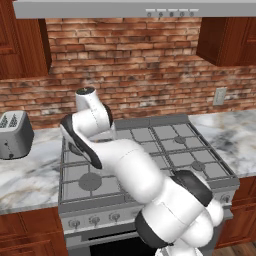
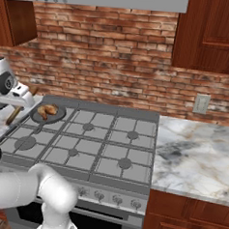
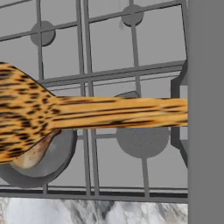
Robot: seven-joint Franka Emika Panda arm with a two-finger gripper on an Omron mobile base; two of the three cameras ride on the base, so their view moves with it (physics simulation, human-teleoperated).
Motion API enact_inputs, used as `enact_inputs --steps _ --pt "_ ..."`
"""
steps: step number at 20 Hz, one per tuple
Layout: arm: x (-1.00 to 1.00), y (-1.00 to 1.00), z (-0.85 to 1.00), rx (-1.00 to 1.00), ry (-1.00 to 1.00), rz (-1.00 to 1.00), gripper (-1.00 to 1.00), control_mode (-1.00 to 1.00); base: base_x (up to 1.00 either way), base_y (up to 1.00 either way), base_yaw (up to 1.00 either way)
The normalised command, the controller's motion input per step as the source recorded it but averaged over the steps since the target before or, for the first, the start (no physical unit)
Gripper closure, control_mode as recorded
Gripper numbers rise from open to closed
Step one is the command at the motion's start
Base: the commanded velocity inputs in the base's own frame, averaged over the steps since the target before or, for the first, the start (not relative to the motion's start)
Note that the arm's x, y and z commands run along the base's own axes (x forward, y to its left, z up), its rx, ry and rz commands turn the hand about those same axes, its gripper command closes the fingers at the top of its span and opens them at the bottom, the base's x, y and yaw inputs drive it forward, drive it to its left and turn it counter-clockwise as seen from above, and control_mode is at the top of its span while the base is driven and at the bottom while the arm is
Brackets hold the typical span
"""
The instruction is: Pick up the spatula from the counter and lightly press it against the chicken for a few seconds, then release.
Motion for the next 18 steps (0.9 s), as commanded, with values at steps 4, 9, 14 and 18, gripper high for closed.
enact_inputs --steps 4,9,14,18 --pt "0.08 -0.26 0.00 -0.06 -0.02 0.08 1.00 -1.00 0.00 0.00 0.00" --pt "0.01 -0.36 0.05 -0.04 0.00 0.10 1.00 -1.00 0.00 0.00 0.00" --pt "0.00 -0.42 0.00 -0.02 0.00 0.13 1.00 -1.00 0.00 0.00 0.00" --pt "0.01 -0.43 0.00 0.00 0.03 0.15 1.00 -1.00 0.00 0.00 0.00"
